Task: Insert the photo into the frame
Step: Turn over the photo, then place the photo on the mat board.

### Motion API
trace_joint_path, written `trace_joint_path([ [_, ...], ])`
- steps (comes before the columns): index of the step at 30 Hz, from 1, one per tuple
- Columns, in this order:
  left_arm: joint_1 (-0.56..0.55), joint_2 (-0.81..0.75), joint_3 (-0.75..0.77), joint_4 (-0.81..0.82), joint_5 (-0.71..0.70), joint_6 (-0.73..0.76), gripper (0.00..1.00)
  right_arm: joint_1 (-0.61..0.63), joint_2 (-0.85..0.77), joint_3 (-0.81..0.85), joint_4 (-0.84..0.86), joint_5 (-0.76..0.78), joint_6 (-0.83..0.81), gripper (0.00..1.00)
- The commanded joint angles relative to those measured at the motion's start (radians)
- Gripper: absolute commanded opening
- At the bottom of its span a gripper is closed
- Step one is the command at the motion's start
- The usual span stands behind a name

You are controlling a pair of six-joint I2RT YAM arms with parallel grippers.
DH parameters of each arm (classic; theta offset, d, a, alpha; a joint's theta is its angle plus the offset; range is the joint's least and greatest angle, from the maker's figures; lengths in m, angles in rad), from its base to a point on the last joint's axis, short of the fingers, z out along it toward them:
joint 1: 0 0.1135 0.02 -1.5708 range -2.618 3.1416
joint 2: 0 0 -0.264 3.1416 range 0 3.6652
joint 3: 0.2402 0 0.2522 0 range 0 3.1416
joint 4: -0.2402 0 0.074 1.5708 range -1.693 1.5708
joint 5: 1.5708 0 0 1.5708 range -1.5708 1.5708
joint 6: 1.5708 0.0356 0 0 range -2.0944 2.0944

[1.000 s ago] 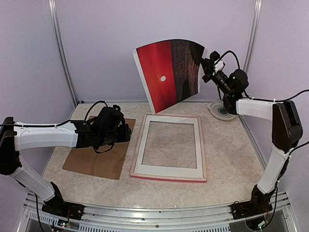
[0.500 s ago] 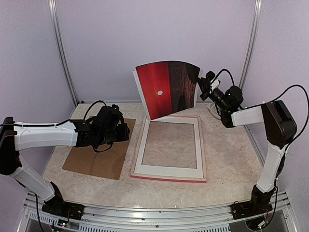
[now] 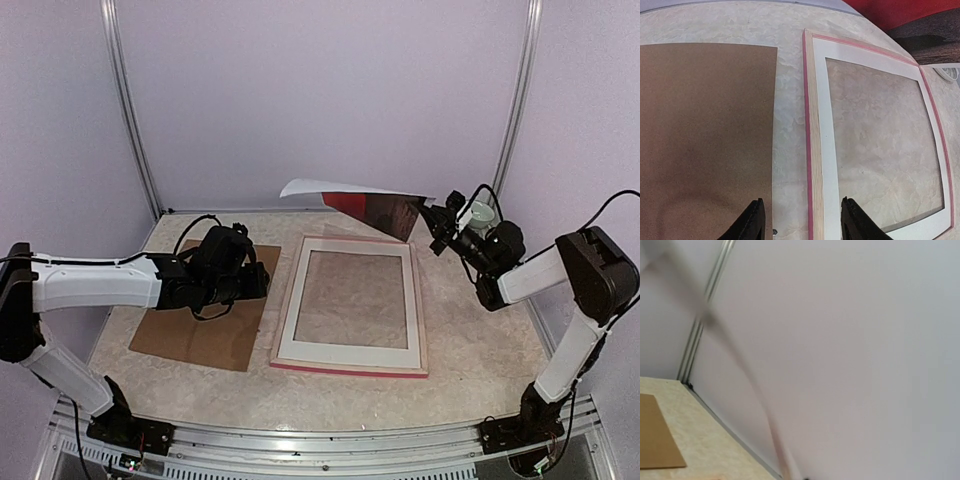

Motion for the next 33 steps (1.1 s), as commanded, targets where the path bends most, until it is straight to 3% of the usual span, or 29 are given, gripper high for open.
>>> trace_joint_path([
  [1,0.007,-0.033,-0.021,0.032,0.023,0.006,0.52,-0.008,-0.078,-0.050,0.039,-0.036,-0.005,0.00],
  [19,0.004,-0.087,-0.037,0.027,0.039,-0.015,0.52,-0.008,-0.144,-0.157,-0.063,-0.106,0.000,0.01],
  [21,0.003,-0.090,-0.041,0.027,0.040,-0.016,0.52,-0.008,-0.171,-0.163,-0.103,-0.122,0.004,0.09],
  [27,-0.005,-0.089,-0.053,0.041,0.046,-0.023,0.52,-0.008,-0.229,-0.196,-0.200,-0.148,0.004,0.17],
  [33,-0.012,-0.096,-0.076,0.051,0.045,-0.031,0.52,-0.007,-0.320,-0.236,-0.341,-0.152,-0.005,0.33],
])
